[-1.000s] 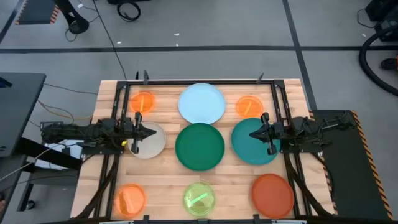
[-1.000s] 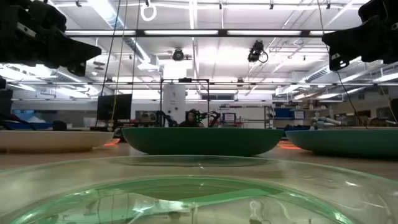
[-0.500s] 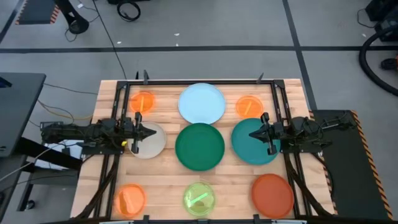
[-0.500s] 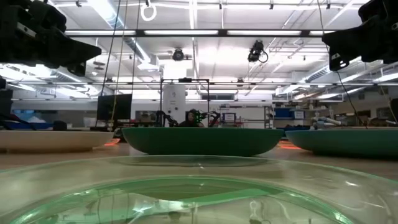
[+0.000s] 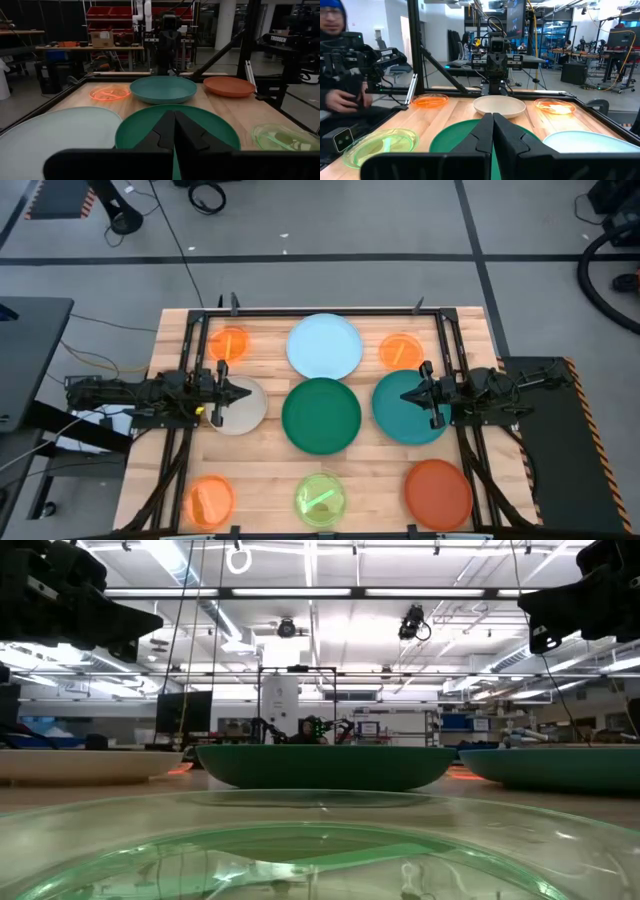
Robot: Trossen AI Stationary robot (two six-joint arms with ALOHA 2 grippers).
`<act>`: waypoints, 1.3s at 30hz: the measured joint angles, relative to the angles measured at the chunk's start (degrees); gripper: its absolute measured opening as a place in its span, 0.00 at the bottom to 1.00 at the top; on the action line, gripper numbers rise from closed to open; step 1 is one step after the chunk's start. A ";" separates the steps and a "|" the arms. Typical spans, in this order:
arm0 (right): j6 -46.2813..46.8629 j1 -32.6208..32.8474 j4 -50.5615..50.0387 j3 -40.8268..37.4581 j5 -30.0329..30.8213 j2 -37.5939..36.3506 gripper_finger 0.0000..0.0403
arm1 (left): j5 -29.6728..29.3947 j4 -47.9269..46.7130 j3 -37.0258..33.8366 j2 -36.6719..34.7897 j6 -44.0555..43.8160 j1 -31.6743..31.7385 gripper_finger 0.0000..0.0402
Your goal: Stack plastic plates
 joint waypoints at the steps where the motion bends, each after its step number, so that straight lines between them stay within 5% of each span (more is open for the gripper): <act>1: 0.00 0.00 0.00 0.00 0.02 0.02 0.05 | -0.02 0.02 -0.01 0.01 -0.02 0.00 0.02; 26: 0.01 0.01 0.03 0.00 0.01 0.00 0.05 | -0.01 0.02 0.01 0.01 -0.01 0.00 0.02; 30: -2.70 -0.30 4.16 0.00 5.22 0.02 0.05 | -0.01 0.02 0.00 0.01 -0.15 0.00 0.02; 39: -2.79 -0.63 12.13 0.00 7.41 0.00 0.05 | 0.00 3.54 0.01 -0.01 -15.62 0.00 0.02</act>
